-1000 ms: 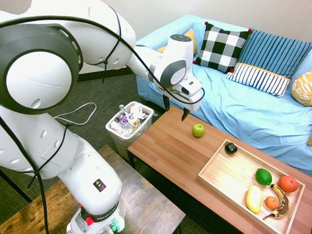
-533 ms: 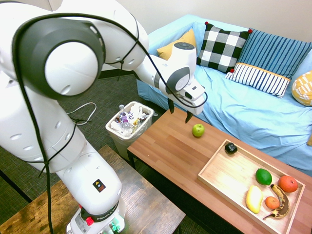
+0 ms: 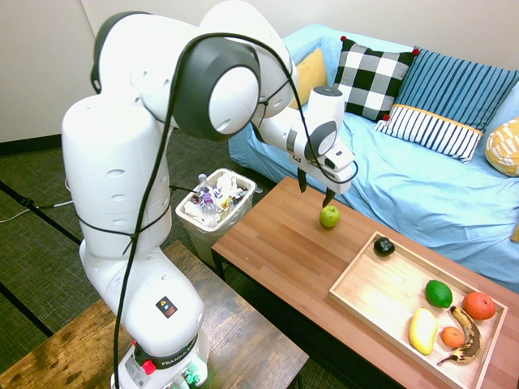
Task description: Put the apple in the tray
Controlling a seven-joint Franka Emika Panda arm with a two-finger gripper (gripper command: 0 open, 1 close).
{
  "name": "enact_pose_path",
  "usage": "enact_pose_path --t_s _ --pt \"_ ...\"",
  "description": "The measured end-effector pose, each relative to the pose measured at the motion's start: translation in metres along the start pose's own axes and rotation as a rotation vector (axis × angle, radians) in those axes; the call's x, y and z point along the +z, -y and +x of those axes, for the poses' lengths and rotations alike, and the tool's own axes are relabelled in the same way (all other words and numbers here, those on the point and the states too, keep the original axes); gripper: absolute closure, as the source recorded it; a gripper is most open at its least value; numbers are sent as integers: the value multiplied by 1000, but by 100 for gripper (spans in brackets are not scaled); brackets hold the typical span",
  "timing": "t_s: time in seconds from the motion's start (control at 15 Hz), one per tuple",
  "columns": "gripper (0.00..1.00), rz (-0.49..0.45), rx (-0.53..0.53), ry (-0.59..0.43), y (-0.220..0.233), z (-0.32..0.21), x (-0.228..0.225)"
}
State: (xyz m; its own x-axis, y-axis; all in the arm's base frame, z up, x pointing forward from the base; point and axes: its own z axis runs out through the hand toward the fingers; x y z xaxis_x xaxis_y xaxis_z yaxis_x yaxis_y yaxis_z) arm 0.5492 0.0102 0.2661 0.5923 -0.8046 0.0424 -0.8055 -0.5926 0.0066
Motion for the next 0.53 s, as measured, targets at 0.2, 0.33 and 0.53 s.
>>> enact_pose_path --t_s 0.2,0.33,0.53 --pt "0 -16 11 0 22 19 25" --pt "0 -35 16 5 31 28 39" --pt "0 -64 26 26 45 35 63"
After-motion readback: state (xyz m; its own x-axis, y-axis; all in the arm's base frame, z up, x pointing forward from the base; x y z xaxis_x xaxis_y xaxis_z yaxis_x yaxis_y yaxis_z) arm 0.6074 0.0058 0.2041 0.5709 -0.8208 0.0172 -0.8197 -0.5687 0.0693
